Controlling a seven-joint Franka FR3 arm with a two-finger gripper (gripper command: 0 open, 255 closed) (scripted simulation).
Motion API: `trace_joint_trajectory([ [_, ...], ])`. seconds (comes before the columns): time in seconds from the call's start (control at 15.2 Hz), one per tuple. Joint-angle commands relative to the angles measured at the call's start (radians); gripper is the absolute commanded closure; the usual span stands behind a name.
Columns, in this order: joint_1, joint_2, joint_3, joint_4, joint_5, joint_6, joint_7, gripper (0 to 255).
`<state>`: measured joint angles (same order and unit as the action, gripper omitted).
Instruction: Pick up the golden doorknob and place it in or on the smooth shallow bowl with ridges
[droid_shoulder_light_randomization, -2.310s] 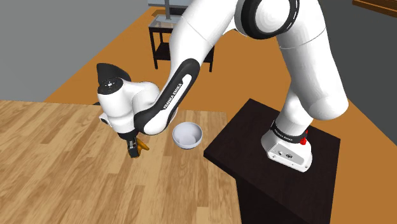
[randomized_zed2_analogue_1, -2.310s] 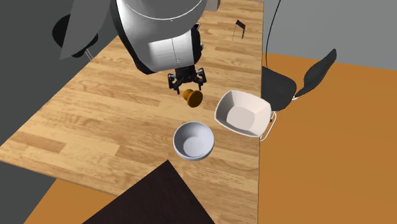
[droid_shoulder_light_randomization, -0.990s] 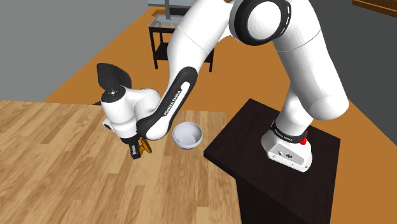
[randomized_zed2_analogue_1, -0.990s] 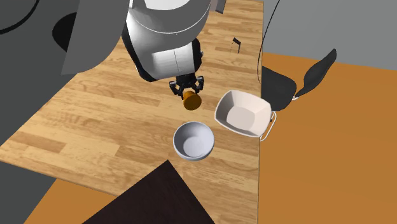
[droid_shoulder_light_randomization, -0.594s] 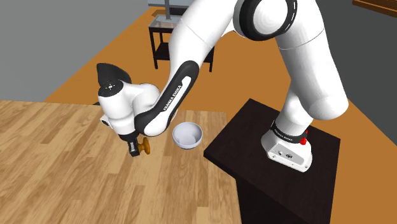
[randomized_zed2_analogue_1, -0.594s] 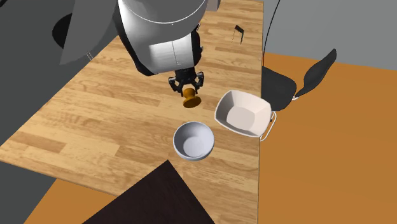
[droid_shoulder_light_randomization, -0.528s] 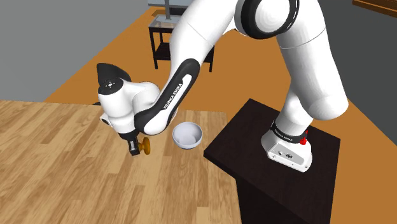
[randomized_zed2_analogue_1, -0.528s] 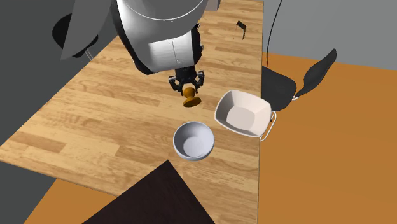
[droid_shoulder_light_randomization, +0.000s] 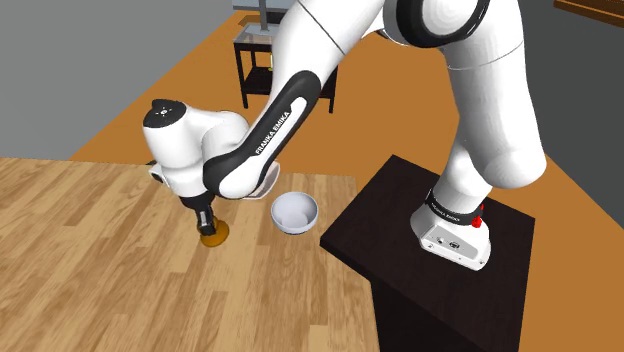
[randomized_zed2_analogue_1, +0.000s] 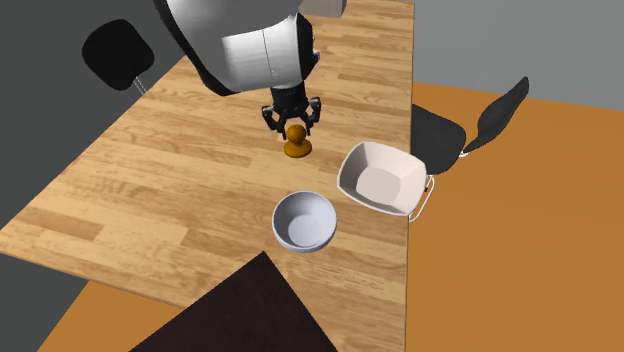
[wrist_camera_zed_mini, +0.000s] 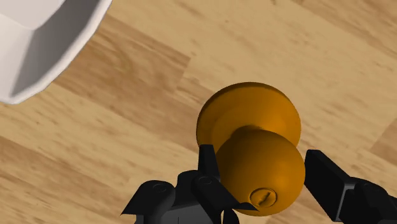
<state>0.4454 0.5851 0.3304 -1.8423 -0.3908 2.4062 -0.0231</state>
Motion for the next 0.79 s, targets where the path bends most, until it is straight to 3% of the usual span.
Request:
trace_joint_trajectory([
  [0.0,-0.005,-0.017,0.007,0.001,0.009,-0.017,-0.008,255],
  [0.59,-0.023,-0.090,0.034,0.008,0.049,-0.093,-0.039,255],
  [0.73,-0.062,-0.108,0.029,-0.022,0.058,-0.076,-0.081,255],
])
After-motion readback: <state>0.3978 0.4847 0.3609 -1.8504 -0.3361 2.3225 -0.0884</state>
